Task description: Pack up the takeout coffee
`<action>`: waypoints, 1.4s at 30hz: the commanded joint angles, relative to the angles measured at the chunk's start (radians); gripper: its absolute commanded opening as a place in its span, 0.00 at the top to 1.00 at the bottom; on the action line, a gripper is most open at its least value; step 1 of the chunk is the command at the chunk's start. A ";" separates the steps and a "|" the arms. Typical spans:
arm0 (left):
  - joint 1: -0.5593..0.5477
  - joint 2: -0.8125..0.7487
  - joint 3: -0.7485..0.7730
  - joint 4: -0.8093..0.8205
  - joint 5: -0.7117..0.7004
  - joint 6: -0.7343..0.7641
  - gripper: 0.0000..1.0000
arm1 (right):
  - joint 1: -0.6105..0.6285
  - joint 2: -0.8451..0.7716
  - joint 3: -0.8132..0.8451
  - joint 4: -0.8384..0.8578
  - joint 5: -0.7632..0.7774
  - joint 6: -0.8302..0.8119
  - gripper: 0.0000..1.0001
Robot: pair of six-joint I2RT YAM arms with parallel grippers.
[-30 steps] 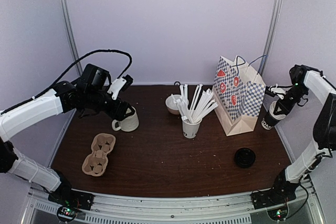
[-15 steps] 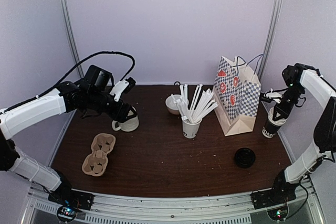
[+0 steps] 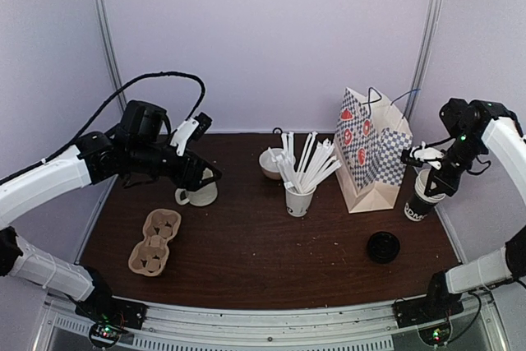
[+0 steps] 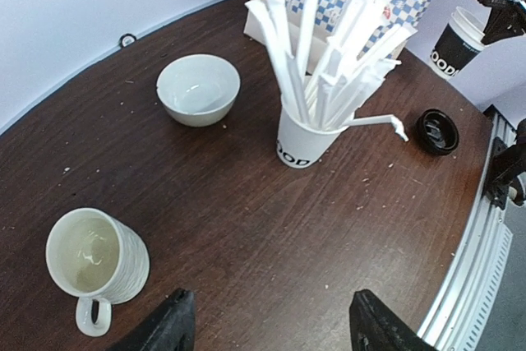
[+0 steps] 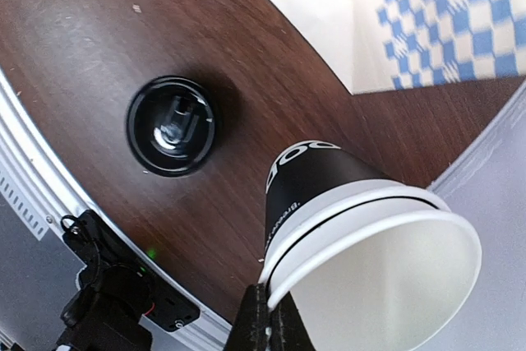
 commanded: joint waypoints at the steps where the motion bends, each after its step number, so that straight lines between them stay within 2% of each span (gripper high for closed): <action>1: -0.047 -0.008 0.019 0.091 0.036 -0.092 0.32 | 0.154 -0.125 -0.046 -0.056 -0.082 0.069 1.00; 3: -0.069 0.002 0.011 0.109 0.030 -0.146 0.33 | 0.192 -0.123 -0.034 -0.064 -0.178 0.077 1.00; 7: -0.120 0.021 -0.016 0.154 0.000 -0.260 0.36 | 0.352 -0.089 -0.032 -0.015 -0.200 0.131 1.00; 10: -0.150 0.008 -0.063 0.210 -0.071 -0.391 0.36 | 0.535 -0.059 -0.044 0.049 -0.157 0.173 1.00; 13: -0.163 -0.006 -0.127 0.299 -0.073 -0.523 0.35 | 0.728 -0.008 -0.010 0.157 -0.110 0.214 1.00; 16: -0.172 -0.003 -0.184 0.390 -0.077 -0.614 0.34 | 0.814 0.056 0.053 0.243 -0.122 0.257 1.00; 20: -0.190 0.034 -0.277 0.598 -0.051 -0.745 0.33 | 0.898 0.086 0.022 0.424 -0.111 0.365 1.00; 21: -0.203 0.050 -0.280 0.618 -0.053 -0.755 0.30 | 0.923 0.104 0.022 0.442 -0.099 0.385 1.00; 25: -0.284 0.089 -0.266 0.661 -0.104 -0.742 0.28 | 0.979 0.167 0.031 0.490 -0.079 0.456 1.00; 28: -0.312 0.141 -0.251 0.701 -0.087 -0.752 0.28 | 0.990 0.198 0.026 0.531 -0.095 0.503 1.00; 36: -0.330 0.261 -0.245 0.823 -0.007 -0.813 0.31 | 1.015 0.244 0.052 0.545 -0.091 0.558 1.00; 42: -0.342 0.310 -0.221 0.845 0.006 -0.818 0.32 | 1.032 0.266 0.065 0.534 -0.095 0.557 1.00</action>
